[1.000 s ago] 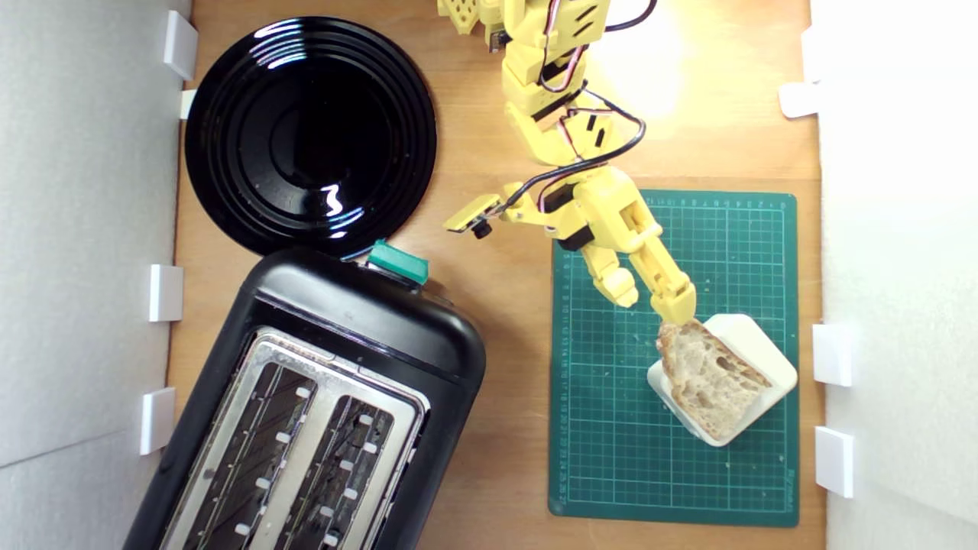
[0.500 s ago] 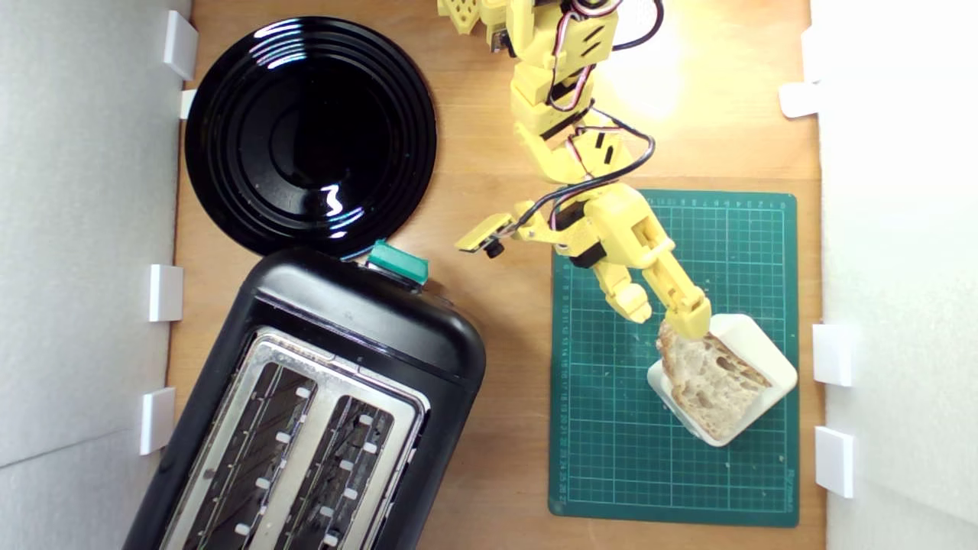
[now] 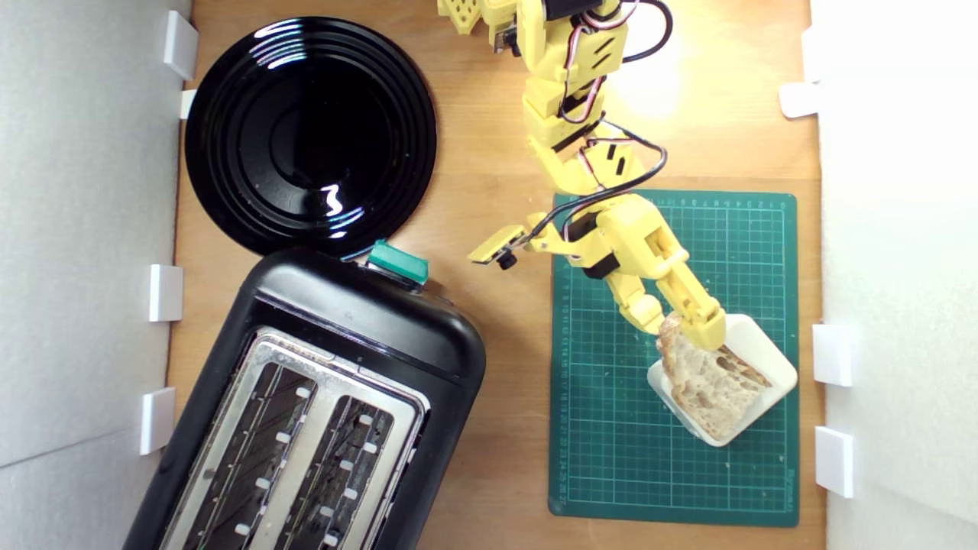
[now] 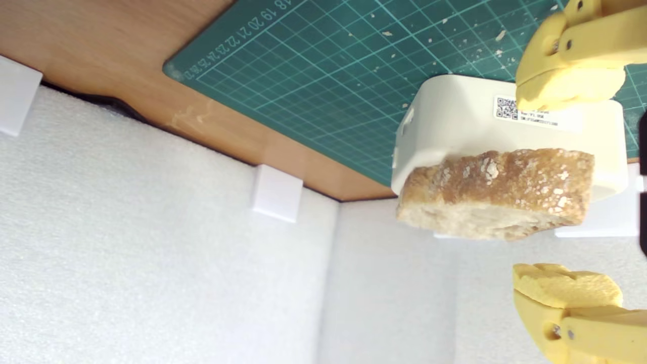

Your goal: Pick bread and place in toaster

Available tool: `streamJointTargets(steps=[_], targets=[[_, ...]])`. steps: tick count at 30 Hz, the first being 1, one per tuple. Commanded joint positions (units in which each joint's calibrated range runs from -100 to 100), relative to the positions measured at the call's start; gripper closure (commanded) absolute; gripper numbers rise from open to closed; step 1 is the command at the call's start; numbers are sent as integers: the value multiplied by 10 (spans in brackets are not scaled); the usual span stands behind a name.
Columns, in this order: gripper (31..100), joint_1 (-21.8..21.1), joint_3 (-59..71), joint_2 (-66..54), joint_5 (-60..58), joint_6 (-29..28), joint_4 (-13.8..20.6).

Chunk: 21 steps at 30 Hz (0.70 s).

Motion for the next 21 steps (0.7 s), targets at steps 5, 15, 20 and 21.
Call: streamJointTargets(steps=[5, 15, 20, 21], targets=[[356, -13, -47, -3, -16, 1, -8], [356, -15, -86, 28, -14, 1, -8], [356, -15, -92, 32, -14, 1, -8], [357, -15, -92, 32, -14, 1, -8]])
